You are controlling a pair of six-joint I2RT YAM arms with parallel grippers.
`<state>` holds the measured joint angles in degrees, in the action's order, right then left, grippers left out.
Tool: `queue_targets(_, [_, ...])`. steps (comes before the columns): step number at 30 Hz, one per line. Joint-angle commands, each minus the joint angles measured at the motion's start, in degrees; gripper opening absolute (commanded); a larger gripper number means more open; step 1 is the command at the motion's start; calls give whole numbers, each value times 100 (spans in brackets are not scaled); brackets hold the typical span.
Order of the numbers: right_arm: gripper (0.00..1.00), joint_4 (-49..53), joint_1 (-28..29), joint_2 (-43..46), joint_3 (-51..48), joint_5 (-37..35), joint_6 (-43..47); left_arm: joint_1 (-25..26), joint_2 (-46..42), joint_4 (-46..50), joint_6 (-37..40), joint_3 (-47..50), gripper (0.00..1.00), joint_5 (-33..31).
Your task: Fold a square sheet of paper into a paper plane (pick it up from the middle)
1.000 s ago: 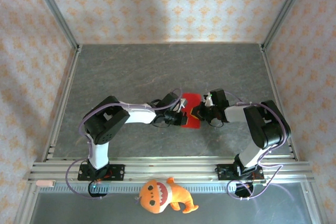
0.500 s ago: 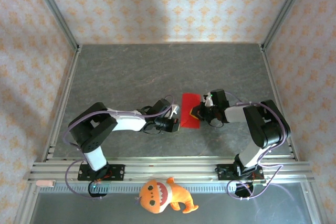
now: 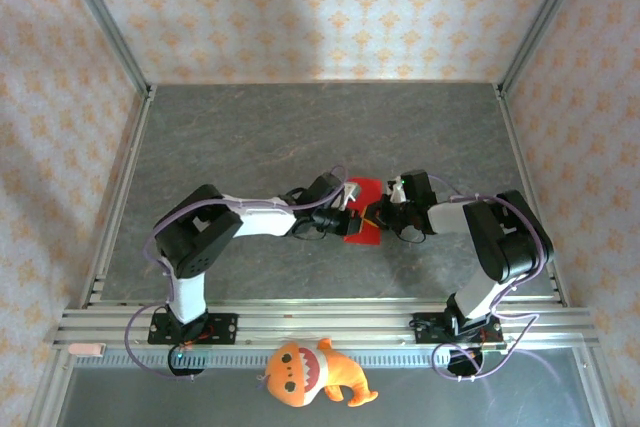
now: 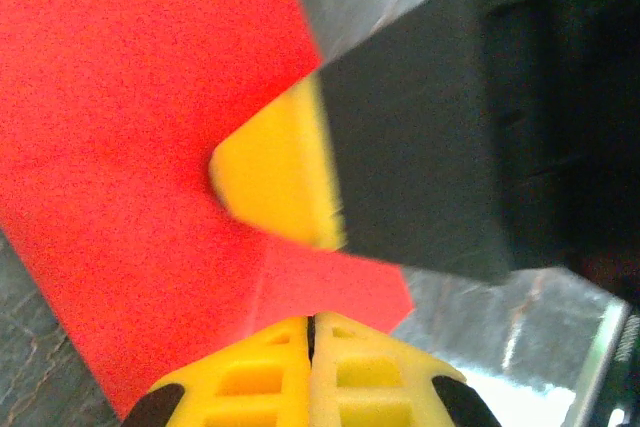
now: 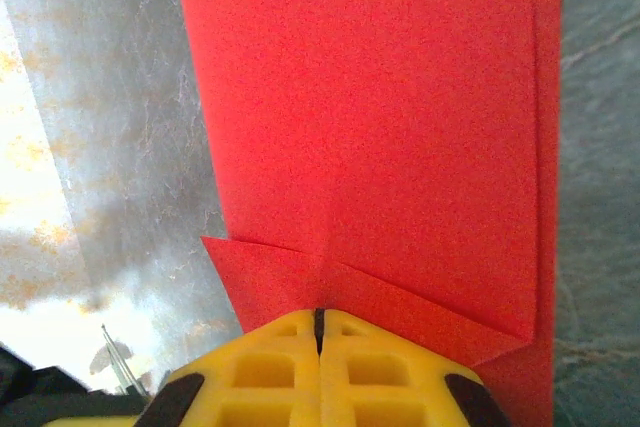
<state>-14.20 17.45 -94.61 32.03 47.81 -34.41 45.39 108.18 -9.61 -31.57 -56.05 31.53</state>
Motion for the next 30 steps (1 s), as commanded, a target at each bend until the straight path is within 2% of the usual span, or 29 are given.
queue_targets(1, [0, 689, -74, -219, -198, -791, 87, 67, 106, 248, 37, 152, 0, 147])
queue_targets(11, [0, 686, -86, -189, -253, -742, 112, 62, -504, 494, 329, 1173, 1, 43])
queue_targets(16, [0, 581, -84, -218, -277, -608, 72, 43, -802, 592, 462, 1313, 1, -74])
queue_targets(19, [0, 573, -86, -207, -255, -579, 55, 40, -1046, 286, 322, 1273, 0, -11])
queue_targets(23, [0, 621, -93, -155, -233, -598, 58, -17, -1362, -608, -52, 1392, 0, 4])
queue_targets(25, [0, 586, -93, -155, -211, -563, 23, -95, -1262, -1022, -269, 1378, 1, 123])
queue_targets(30, [0, 567, -100, -104, -205, -527, -22, -92, -680, -829, -227, 706, 3, 261])
